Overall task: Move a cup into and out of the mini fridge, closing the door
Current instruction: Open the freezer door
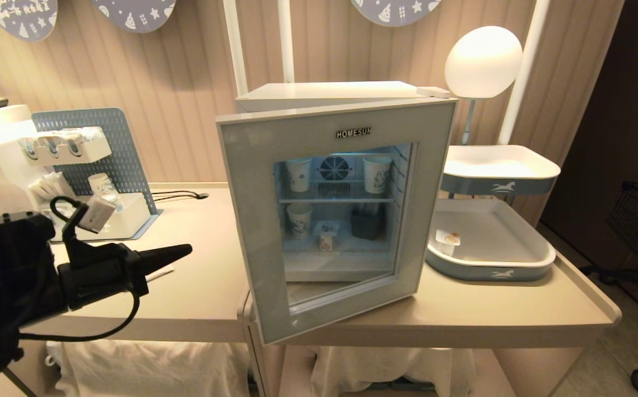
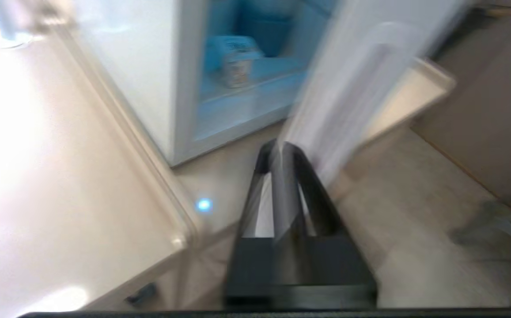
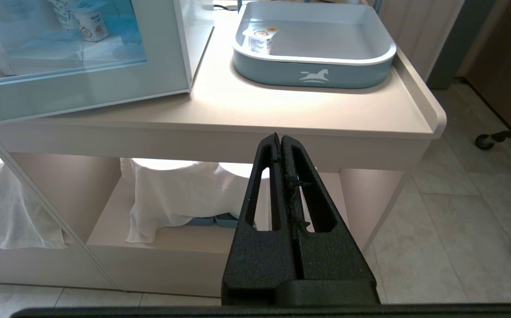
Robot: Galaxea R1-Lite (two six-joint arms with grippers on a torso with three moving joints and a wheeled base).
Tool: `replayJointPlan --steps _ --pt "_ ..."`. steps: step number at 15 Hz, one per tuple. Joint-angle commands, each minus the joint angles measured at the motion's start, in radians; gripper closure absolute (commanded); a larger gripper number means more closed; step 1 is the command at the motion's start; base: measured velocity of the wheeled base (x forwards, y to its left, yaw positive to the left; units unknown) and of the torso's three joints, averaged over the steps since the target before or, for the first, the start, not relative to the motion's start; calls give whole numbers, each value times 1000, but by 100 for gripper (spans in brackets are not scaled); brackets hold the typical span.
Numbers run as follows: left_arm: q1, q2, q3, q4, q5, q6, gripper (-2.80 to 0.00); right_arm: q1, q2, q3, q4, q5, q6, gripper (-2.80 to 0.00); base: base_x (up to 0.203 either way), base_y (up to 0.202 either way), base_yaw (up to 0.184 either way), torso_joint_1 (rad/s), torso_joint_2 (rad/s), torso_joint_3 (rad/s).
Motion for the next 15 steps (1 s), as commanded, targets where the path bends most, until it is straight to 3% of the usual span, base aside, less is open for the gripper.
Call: replayJointPlan --steps 1,4,7,9,10,12,13,15 --pt "-36 81 -24 -6 81 0 0 0 0 0 1 0 -1 0 0 0 0 0 0 0" --pt "-167 214 -80 -13 311 7 0 0 0 0 1 0 -1 0 0 0 0 0 0 0" --pt "-278 243 -102 -11 344 4 0 0 0 0 1 0 -1 0 0 0 0 0 0 0" --pt "-317 209 -84 -2 328 -15 0 0 0 0 1 0 -1 0 0 0 0 0 0 0" --pt "-325 182 -64 4 284 -36 0 0 0 0 1 0 -1 0 0 0 0 0 0 0" --pt "-327 119 -35 28 124 -57 0 0 0 0 1 0 -1 0 0 0 0 0 0 0" --pt "-328 86 -26 53 80 -60 0 0 0 0 1 0 -1 0 0 0 0 0 0 0" --pt "-370 32 -25 112 52 -62 0 0 0 0 1 0 -1 0 0 0 0 0 0 0"
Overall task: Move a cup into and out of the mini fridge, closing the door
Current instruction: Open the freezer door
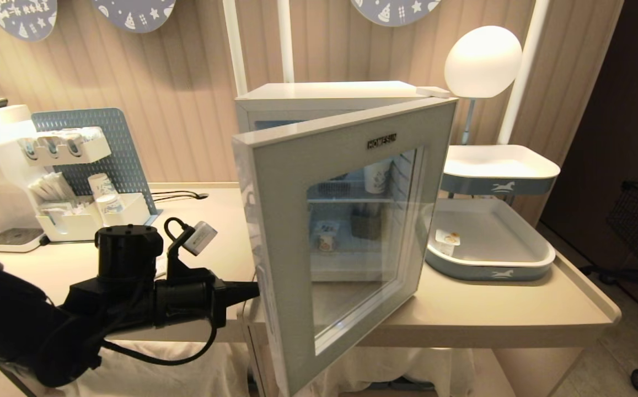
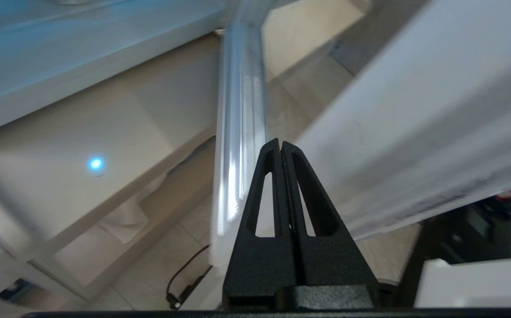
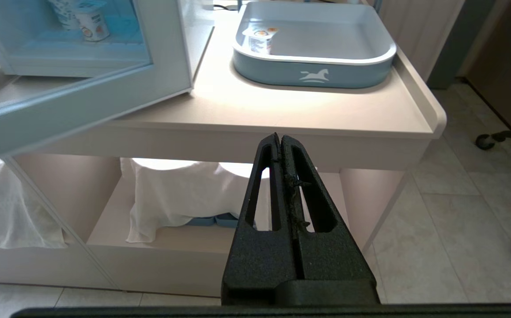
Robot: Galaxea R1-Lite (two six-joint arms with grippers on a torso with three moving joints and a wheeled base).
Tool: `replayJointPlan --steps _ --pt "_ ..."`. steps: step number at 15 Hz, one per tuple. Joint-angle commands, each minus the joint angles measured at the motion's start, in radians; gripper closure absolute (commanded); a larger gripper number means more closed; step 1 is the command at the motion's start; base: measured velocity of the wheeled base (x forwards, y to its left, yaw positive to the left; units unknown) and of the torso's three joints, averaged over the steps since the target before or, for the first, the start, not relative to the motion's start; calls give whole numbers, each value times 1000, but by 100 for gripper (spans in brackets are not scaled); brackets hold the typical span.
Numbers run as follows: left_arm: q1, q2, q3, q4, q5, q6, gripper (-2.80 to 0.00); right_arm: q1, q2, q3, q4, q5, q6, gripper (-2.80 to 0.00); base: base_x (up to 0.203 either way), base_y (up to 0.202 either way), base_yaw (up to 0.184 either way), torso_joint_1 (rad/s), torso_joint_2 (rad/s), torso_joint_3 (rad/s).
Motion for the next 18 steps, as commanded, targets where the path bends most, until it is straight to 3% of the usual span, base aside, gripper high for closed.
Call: replayJointPlan --steps 1,4,7,11,14,15,18 --pt "-51 -57 -4 16 -5 -1 0 0 0 0 1 0 -1 0 0 0 0 0 0 0" --pt "-203 -63 -81 67 1 -33 0 0 0 0 1 0 -1 0 0 0 0 0 0 0" --pt "-354 -52 -243 204 13 -59 0 0 0 0 1 0 -1 0 0 0 0 0 0 0" --pt "-568 33 -422 341 102 -64 0 0 0 0 1 0 -1 0 0 0 0 0 0 0" --pt "-727 115 -484 377 226 -62 0 0 0 0 1 0 -1 0 0 0 0 0 0 0" --pt "-758 132 -482 379 272 -61 0 0 0 0 1 0 -1 0 0 0 0 0 0 0" --pt "-757 120 -429 376 296 -51 0 0 0 0 1 0 -1 0 0 0 0 0 0 0"
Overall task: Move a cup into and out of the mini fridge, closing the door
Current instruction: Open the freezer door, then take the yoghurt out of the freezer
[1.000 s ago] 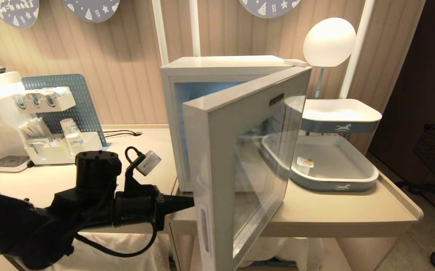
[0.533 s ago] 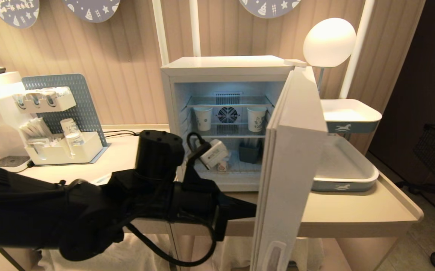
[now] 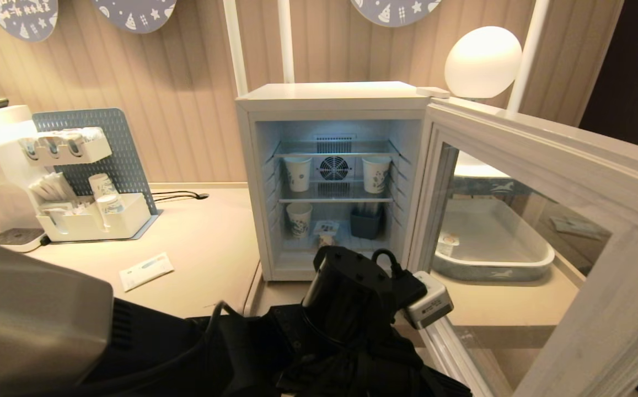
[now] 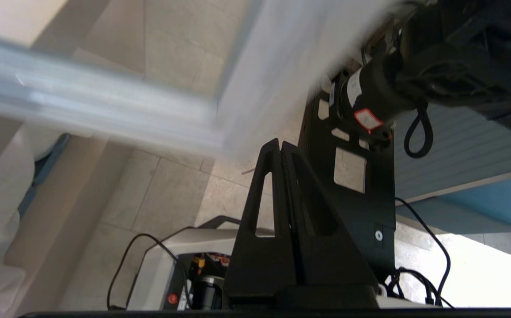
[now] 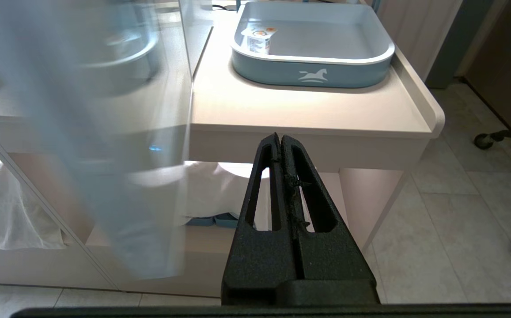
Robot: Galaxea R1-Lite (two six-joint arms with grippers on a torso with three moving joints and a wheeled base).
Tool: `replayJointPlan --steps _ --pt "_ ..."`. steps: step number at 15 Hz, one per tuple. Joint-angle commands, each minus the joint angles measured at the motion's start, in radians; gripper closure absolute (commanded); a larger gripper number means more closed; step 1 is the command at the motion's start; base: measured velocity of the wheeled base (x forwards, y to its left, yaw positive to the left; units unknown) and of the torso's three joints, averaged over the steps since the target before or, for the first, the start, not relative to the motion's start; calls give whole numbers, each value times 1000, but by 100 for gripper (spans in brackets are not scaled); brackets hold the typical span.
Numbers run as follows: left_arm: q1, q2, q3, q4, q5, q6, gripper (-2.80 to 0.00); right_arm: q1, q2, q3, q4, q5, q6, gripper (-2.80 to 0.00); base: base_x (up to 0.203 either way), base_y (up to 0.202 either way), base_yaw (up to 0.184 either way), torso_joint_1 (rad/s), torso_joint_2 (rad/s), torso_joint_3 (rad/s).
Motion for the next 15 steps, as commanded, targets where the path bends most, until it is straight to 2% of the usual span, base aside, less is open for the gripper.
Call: replayJointPlan --steps 1,3,5,7,8,10,12,15 --pt "28 -14 27 -3 3 0 0 0 0 0 1 1 -1 0 0 0 0 0 0 0" --pt "115 -90 63 5 70 2 0 0 0 0 1 1 -1 0 0 0 0 0 0 0" --pt "239 -221 81 67 233 7 0 0 0 0 1 1 -1 0 0 0 0 0 0 0" --pt "375 -391 53 227 387 8 0 0 0 0 1 1 -1 0 0 0 0 0 0 0" --pt "458 -497 27 326 440 6 0 0 0 0 1 1 -1 0 0 0 0 0 0 0" --pt "629 -729 -20 513 504 5 0 0 0 0 1 1 -1 0 0 0 0 0 0 0" --pt "776 -1004 -49 705 537 5 0 0 0 0 1 1 -1 0 0 0 0 0 0 0" --pt "897 -1377 -108 1071 565 -5 0 0 0 0 1 1 -1 0 0 0 0 0 0 0"
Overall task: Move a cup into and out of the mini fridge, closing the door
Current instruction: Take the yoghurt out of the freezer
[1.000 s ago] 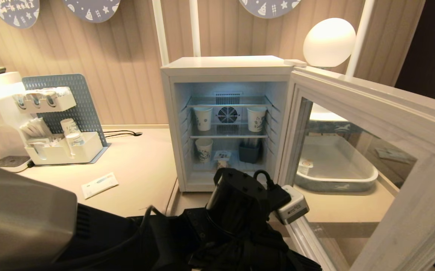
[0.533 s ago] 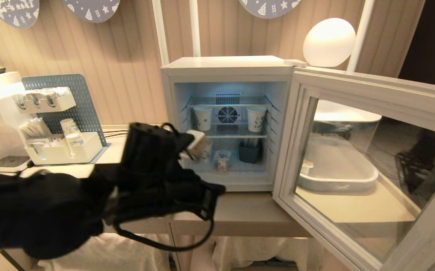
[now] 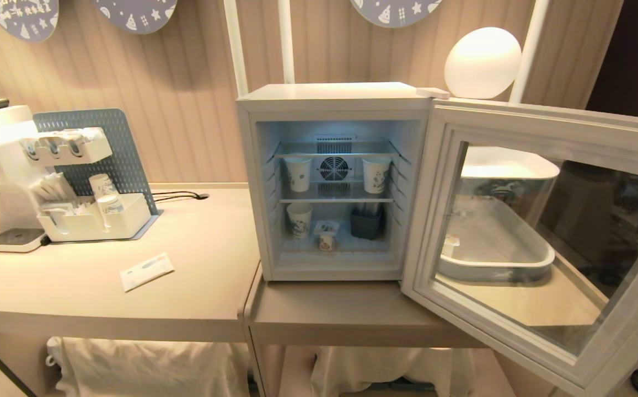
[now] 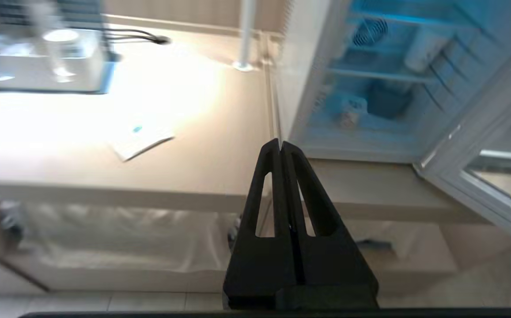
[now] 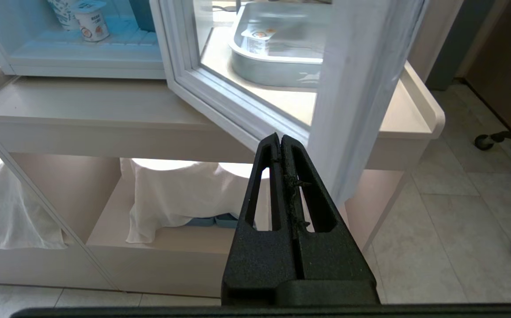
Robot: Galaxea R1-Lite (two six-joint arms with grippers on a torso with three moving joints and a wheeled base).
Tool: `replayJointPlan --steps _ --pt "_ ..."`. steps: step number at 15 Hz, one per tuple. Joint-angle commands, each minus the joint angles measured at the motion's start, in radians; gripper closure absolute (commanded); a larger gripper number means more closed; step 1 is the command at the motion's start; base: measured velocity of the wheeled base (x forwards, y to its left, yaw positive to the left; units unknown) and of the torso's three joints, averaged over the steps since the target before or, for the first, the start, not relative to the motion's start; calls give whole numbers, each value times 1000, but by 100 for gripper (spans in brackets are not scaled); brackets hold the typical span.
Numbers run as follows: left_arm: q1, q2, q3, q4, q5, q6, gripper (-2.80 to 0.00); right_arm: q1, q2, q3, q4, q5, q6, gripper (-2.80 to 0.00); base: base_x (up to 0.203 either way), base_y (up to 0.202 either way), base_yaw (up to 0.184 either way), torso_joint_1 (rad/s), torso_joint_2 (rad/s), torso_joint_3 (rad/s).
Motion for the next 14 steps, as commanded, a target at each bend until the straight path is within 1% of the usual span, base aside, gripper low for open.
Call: replayJointPlan --steps 1,3,4,5,6,7,9,10,11,12,13,14 --pt "70 -302 -34 255 4 -14 0 0 0 0 1 0 -1 0 0 0 0 0 0 0" --pt "165 -453 -28 440 16 -50 0 0 0 0 1 0 -1 0 0 0 0 0 0 0" --pt "202 -484 -4 514 34 -80 0 0 0 0 1 0 -1 0 0 0 0 0 0 0" --pt "202 -500 42 534 46 -105 0 0 0 0 1 0 -1 0 0 0 0 0 0 0" --pt "165 -541 86 497 41 -92 0 0 0 0 4 0 -1 0 0 0 0 0 0 0" --pt "146 -575 158 441 33 -53 0 0 0 0 4 0 -1 0 0 0 0 0 0 0" --pt "144 -681 408 283 25 65 0 0 0 0 4 0 -1 0 0 0 0 0 0 0" --pt "143 -703 534 169 31 99 0 0 0 0 5 0 -1 0 0 0 0 0 0 0" --pt "143 -719 686 2 38 124 0 0 0 0 4 0 -1 0 0 0 0 0 0 0" --pt "143 -730 840 -196 41 148 0 0 0 0 4 -1 -1 0 0 0 0 0 0 0" --pt "142 -738 956 -344 39 166 0 0 0 0 2 -1 -1 0 0 0 0 0 0 0" --pt "142 -745 1043 -426 34 174 0 0 0 0 4 0 -1 0 0 0 0 0 0 0"
